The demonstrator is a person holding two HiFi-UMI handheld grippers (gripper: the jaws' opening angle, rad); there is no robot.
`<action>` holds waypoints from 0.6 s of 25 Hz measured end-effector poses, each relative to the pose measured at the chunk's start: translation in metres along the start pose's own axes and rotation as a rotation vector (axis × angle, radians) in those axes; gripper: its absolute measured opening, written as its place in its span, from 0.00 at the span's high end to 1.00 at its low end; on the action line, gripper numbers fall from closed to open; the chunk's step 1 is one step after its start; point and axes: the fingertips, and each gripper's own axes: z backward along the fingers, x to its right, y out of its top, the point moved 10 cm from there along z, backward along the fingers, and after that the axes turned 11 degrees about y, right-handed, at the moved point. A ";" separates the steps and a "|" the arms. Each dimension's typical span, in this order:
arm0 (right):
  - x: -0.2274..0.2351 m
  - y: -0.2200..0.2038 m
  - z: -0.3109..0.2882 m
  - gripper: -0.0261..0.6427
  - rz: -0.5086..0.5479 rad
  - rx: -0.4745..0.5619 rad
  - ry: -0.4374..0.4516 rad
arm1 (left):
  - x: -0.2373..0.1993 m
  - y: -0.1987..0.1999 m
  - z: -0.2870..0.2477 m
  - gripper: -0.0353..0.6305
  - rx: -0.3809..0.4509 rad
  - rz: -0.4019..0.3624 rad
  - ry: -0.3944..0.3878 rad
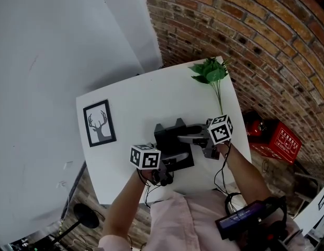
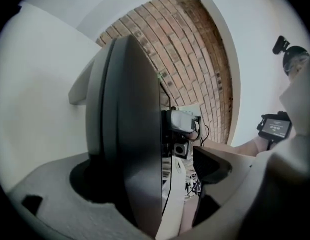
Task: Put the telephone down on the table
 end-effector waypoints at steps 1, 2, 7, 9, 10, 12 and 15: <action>0.001 0.000 0.000 0.70 -0.006 -0.002 0.000 | -0.001 0.001 0.002 0.21 0.006 -0.009 0.024; 0.001 0.000 0.000 0.70 -0.013 -0.004 0.001 | -0.001 0.002 0.005 0.20 0.009 -0.022 0.051; 0.002 0.002 0.000 0.70 -0.029 -0.023 0.001 | -0.003 0.001 0.021 0.17 0.027 -0.052 0.119; 0.003 0.004 0.000 0.70 -0.030 -0.036 0.000 | -0.004 -0.002 0.027 0.17 0.044 -0.043 0.127; 0.003 0.004 -0.001 0.70 -0.032 -0.044 -0.001 | -0.004 -0.004 0.031 0.17 0.054 -0.037 0.130; 0.003 0.005 -0.003 0.69 -0.039 -0.064 -0.013 | -0.005 -0.009 0.039 0.17 0.073 -0.027 0.136; 0.002 0.007 -0.003 0.59 -0.043 -0.111 -0.055 | -0.005 -0.013 0.052 0.17 0.105 -0.020 0.154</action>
